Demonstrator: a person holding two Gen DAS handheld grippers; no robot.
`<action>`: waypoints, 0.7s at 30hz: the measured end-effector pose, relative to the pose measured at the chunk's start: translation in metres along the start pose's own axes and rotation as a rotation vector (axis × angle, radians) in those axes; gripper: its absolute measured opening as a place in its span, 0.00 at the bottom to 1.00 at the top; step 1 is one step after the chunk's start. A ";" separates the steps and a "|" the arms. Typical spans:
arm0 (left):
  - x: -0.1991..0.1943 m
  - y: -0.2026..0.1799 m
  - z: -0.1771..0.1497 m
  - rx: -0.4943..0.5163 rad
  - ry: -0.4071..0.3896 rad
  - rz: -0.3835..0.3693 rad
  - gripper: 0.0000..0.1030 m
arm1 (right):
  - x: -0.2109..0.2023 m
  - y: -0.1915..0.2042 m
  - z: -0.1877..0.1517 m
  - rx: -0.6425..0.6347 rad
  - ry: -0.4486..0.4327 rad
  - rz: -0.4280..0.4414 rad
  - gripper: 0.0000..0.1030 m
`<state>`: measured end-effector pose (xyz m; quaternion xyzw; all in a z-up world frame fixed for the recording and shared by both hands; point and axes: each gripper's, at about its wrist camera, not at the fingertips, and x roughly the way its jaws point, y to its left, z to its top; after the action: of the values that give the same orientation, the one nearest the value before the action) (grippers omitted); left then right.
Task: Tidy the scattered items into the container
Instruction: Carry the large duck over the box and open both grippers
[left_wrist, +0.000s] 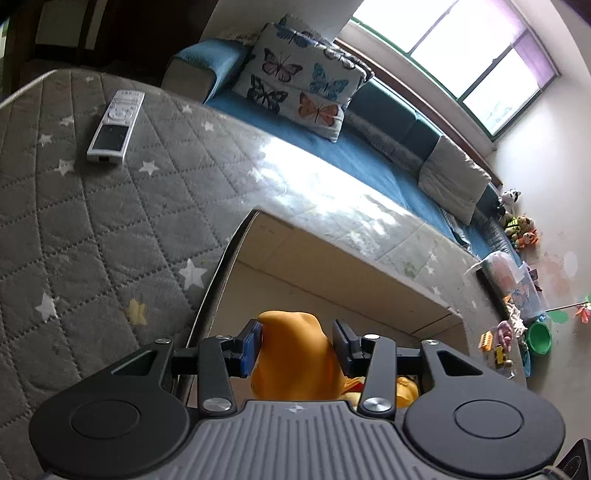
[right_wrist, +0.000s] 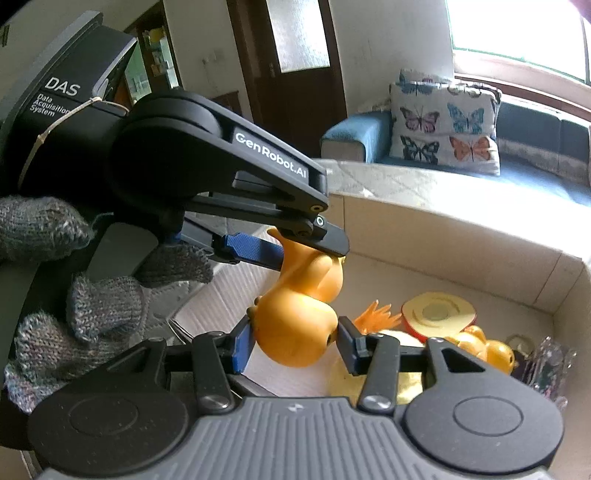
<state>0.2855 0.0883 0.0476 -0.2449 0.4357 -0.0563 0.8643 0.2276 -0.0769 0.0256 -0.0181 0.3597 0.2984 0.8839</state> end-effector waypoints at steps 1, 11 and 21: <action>0.001 0.001 -0.001 0.002 0.000 0.003 0.44 | 0.002 -0.001 -0.001 0.003 0.007 0.001 0.46; 0.002 -0.007 -0.005 0.060 -0.011 0.063 0.43 | -0.008 0.002 -0.006 0.012 -0.001 -0.002 0.47; -0.002 -0.008 -0.009 0.070 -0.025 0.087 0.42 | -0.038 -0.002 -0.009 0.030 -0.061 -0.016 0.51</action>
<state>0.2781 0.0789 0.0488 -0.1960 0.4329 -0.0310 0.8793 0.2014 -0.1003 0.0431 0.0014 0.3370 0.2861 0.8970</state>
